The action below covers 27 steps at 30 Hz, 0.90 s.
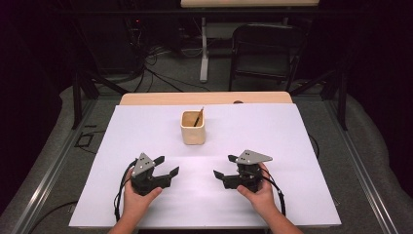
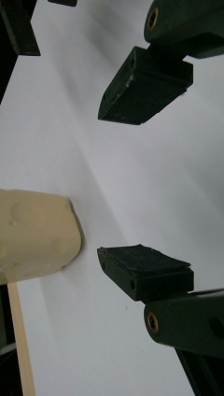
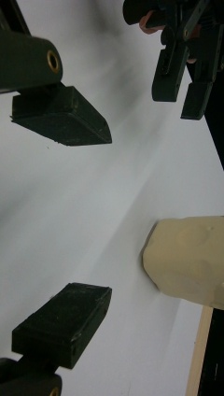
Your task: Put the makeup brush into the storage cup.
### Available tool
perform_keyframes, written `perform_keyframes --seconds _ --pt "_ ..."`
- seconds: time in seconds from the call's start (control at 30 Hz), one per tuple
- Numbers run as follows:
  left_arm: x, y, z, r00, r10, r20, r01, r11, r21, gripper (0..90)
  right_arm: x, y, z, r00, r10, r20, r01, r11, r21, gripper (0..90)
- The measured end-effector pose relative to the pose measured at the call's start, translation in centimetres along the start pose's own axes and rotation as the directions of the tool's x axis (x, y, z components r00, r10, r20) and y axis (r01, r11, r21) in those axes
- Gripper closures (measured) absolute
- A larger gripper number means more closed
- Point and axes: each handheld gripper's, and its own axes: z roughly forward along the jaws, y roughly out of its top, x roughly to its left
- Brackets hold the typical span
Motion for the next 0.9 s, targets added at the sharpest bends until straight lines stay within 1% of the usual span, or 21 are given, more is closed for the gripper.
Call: perform_keyframes --seconds 0.1,0.3,0.9 --pt "-0.1 0.0 0.01 1.0 0.004 0.007 -0.004 1.0 0.003 28.5 0.01 0.0 0.0 1.0 0.001 0.001 -0.001 1.0 0.0 21.2" --pt "-0.08 0.01 0.01 0.9998 -0.013 0.015 0.013 0.9999 -0.002 28.4 0.02 -0.01 0.01 1.0 -0.001 0.001 0.001 1.0 0.002 21.1" --pt "-0.02 -0.02 0.04 0.9998 -0.017 0.011 0.017 0.9998 0.006 28.4 0.06 -0.07 0.11 1.0 0.0 -0.003 0.0 1.0 0.007 20.9"
